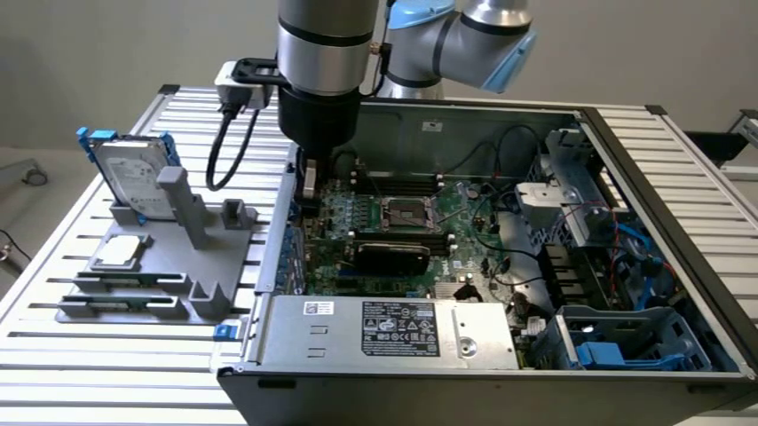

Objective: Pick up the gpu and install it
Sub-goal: 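Press down on the gpu until it lock into place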

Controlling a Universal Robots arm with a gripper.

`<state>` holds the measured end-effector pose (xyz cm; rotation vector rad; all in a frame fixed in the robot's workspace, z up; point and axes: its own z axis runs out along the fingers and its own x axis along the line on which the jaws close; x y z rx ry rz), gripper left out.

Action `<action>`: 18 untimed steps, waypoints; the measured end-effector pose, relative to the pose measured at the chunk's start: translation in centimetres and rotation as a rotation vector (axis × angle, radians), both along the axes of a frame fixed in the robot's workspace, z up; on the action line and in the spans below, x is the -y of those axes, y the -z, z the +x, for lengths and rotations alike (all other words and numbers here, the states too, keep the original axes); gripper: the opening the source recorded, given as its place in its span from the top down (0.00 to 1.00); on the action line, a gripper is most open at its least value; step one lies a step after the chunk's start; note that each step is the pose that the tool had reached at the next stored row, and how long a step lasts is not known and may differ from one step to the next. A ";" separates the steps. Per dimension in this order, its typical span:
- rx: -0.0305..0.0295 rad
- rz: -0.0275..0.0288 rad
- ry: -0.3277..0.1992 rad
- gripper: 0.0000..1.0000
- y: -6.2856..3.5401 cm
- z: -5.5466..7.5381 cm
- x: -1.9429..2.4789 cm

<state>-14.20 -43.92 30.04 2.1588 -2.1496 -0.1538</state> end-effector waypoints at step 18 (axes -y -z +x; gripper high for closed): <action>-0.0130 -0.0002 0.000 0.89 -0.18 -0.1 0.41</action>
